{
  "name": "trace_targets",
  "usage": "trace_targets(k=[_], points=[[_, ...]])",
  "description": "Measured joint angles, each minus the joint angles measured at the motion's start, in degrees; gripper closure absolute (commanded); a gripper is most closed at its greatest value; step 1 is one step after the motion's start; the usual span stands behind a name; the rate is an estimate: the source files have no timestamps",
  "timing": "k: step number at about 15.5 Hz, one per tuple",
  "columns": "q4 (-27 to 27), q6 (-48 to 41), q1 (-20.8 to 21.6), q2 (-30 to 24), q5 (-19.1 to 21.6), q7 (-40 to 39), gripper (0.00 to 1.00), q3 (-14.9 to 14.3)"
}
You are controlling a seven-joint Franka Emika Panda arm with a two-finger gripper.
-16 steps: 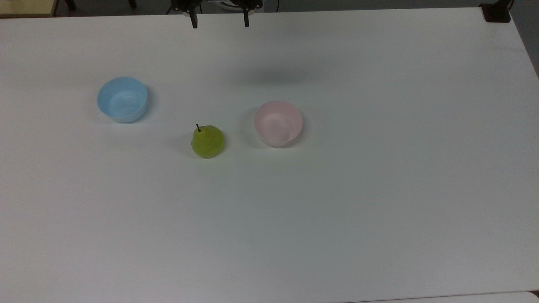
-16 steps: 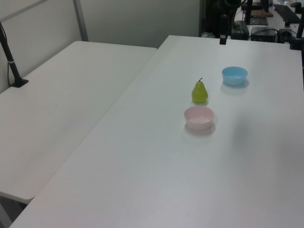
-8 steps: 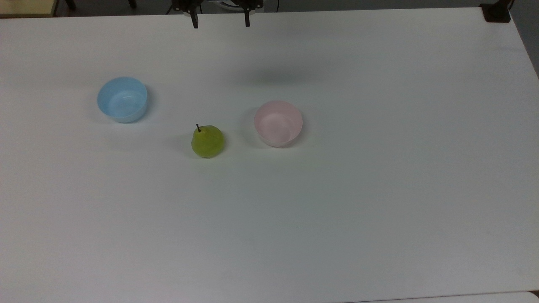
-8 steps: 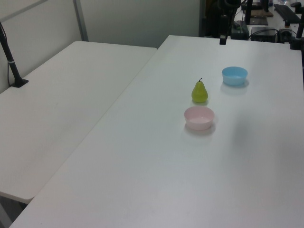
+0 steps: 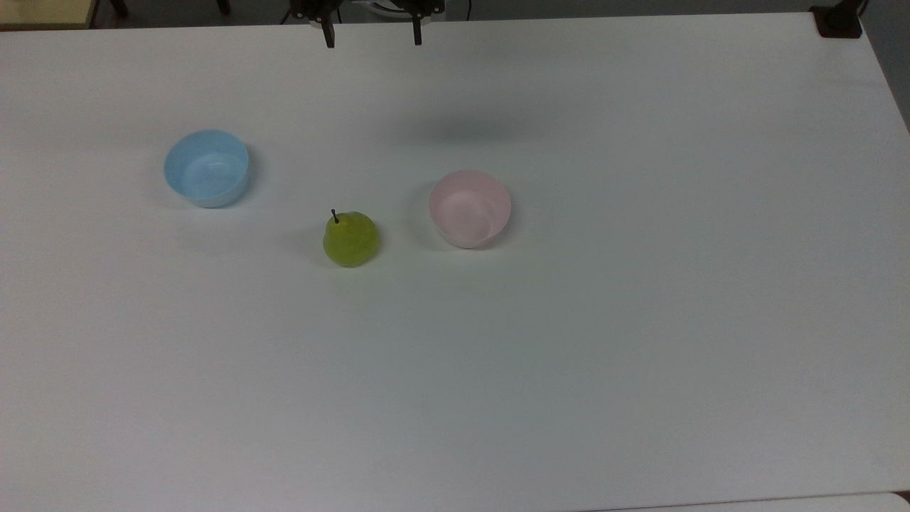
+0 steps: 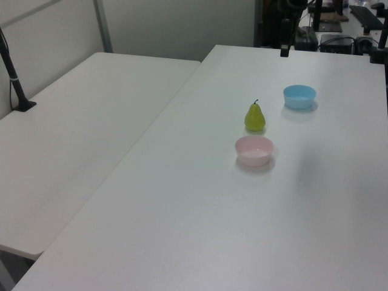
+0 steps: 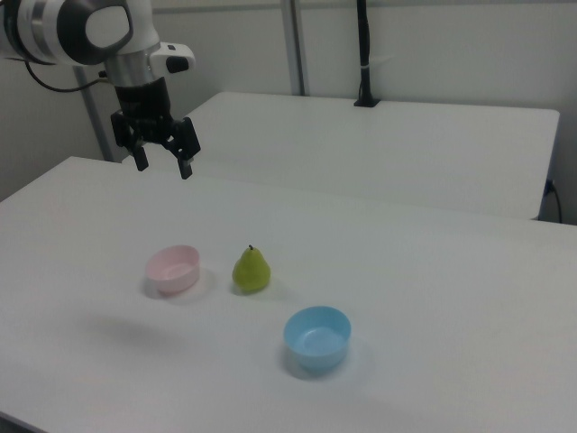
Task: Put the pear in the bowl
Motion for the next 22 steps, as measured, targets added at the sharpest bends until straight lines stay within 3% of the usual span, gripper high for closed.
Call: trace_targets(k=[8,13,19,22], points=[[0.4,0.0,-0.8,0.4,-1.4,-13.8,0.00,-0.6],[2.8,2.6,-1.0,6.8,-7.7,-14.4,0.00,-0.8],[3.2,6.5,-2.3,10.9,-7.7,-14.4,0.00,-1.4],[1.1,12.3,-2.6,12.5,-5.2,-12.4,0.00,-2.0]])
